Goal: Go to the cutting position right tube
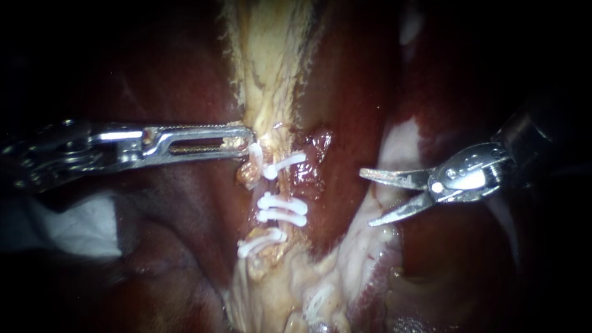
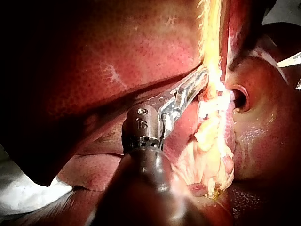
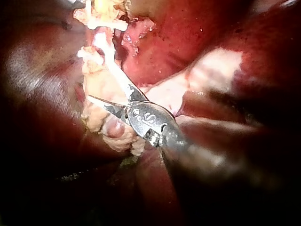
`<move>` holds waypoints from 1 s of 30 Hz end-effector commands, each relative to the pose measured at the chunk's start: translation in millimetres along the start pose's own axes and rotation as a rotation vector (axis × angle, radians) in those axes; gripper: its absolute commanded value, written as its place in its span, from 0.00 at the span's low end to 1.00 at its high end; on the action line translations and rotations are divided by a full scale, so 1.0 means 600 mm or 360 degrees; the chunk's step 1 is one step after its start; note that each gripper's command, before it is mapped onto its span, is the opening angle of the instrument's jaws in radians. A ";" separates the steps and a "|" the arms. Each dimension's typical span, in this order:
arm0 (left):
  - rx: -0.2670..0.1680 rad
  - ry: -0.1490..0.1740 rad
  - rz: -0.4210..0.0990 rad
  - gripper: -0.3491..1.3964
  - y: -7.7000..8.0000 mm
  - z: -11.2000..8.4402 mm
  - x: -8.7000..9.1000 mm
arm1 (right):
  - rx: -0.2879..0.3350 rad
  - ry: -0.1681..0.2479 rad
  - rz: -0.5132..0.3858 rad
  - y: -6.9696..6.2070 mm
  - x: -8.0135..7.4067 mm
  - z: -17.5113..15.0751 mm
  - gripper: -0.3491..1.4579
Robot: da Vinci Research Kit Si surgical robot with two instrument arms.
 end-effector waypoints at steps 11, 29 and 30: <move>-0.0004 0.0003 -0.0013 0.00 -0.0006 -0.0056 -0.0023 | 0.0064 0.0005 0.0091 -0.0004 -0.0018 0.0041 0.90; 0.0000 -0.0012 -0.0029 0.00 -0.0042 -0.0116 -0.0033 | 0.0232 -0.0008 0.0369 0.0076 -0.0062 0.0170 0.75; 0.0001 -0.0011 -0.0029 0.00 -0.0043 -0.0118 -0.0034 | 0.0244 -0.0008 0.0382 0.0083 -0.0062 0.0179 0.74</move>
